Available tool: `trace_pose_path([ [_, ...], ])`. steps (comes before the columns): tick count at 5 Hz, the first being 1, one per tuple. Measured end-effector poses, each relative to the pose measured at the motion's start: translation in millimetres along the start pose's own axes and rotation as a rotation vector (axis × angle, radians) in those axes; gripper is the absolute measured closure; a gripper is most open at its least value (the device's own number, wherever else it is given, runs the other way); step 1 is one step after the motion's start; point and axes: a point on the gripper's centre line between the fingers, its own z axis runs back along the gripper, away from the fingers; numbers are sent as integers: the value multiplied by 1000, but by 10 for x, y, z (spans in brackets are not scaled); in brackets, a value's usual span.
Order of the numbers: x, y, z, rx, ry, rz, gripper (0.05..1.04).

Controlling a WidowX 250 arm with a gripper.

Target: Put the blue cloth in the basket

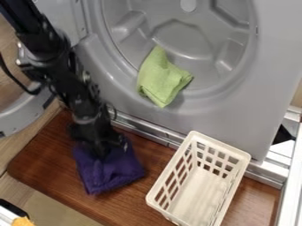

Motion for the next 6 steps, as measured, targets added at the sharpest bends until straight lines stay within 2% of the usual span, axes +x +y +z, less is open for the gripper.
trace_pose_path([
  [1, 51, -79, 255, -34, -20, 29, 1020],
  [2, 116, -206, 627, -70, -70, 47, 1020],
  [4, 67, -570, 1128, -141, -121, -22, 1021],
  [5, 17, -794, 1233, -210, -149, -68, 1021],
  [6, 8, -1068, 1161, -261, -140, -151, 1021],
])
